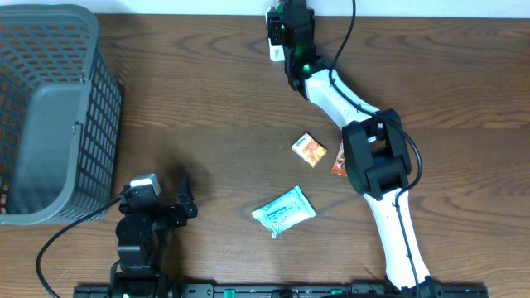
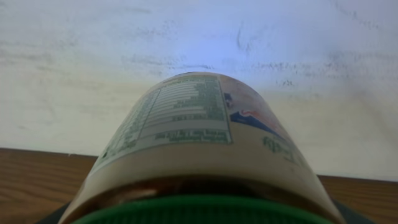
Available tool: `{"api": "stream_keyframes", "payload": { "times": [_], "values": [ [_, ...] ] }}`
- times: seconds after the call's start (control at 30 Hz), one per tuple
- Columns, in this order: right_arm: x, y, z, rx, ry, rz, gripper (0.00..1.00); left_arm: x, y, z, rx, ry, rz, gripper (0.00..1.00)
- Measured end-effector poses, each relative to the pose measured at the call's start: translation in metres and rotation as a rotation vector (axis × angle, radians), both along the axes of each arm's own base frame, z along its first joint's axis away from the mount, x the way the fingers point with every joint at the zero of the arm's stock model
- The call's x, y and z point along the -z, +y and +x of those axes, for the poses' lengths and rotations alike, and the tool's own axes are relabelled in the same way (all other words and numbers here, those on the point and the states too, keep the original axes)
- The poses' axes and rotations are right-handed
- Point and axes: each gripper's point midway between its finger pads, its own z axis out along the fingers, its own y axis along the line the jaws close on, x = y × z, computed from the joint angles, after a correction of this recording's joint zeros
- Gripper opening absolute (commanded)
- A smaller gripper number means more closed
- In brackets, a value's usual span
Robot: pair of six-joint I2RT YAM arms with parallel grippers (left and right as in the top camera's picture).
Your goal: Scan the item barcode
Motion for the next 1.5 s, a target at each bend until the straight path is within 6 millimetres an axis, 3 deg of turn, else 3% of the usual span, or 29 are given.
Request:
{"api": "stream_keyframes", "payload": {
  "times": [0.23, 0.37, 0.43, 0.57, 0.63, 0.7, 0.8, 0.83, 0.9, 0.97, 1.03, 1.3, 1.5],
  "values": [
    [0.024, -0.010, -0.005, 0.004, 0.100, -0.041, 0.61, 0.000, 0.000, 0.000, 0.000, 0.000, 0.000, 0.98],
    [0.041, -0.018, -0.025, -0.001, 0.258, -0.104, 0.58, 0.000, 0.000, 0.000, 0.000, 0.000, 0.000, 0.98],
    [0.034, -0.028, -0.043, 0.000, 0.347, -0.136, 0.58, 0.000, 0.000, 0.000, 0.000, 0.000, 0.000, 0.98],
    [-0.019, -0.057, -0.089, 0.032, 0.479, -0.138, 0.55, 0.000, 0.000, 0.000, 0.000, 0.000, 0.000, 0.98],
    [-0.062, -0.085, -0.112, 0.082, 0.503, -0.096, 0.54, 0.000, 0.000, 0.000, 0.000, 0.000, 0.000, 0.98],
    [-0.093, -0.120, -0.132, 0.153, 0.529, -0.048, 0.54, 0.000, 0.000, 0.000, 0.000, 0.000, 0.000, 0.98],
    [-0.117, -0.187, -0.153, 0.303, 0.567, 0.030, 0.54, 0.000, 0.000, 0.000, 0.000, 0.000, 0.000, 0.98],
    [-0.115, -0.215, -0.161, 0.370, 0.600, 0.053, 0.54, 0.000, 0.000, 0.000, 0.000, 0.000, 0.000, 0.98],
    [-0.106, -0.252, -0.171, 0.461, 0.653, 0.081, 0.54, 0.000, 0.000, 0.000, 0.000, 0.000, 0.000, 0.98],
    [-0.086, -0.297, -0.183, 0.573, 0.728, 0.113, 0.54, 0.000, 0.000, 0.000, 0.000, 0.000, 0.000, 0.97],
    [-0.071, -0.326, -0.190, 0.643, 0.770, 0.138, 0.55, 0.000, 0.000, 0.000, 0.000, 0.000, 0.000, 0.98],
    [-0.032, -0.426, -0.235, 0.923, 0.851, 0.295, 0.55, 0.000, 0.000, 0.000, 0.000, 0.000, 0.000, 0.98],
    [0.004, -0.484, -0.275, 1.150, 0.852, 0.453, 0.58, 0.000, 0.000, 0.000, 0.000, 0.000, 0.000, 0.98]
  ]
}}
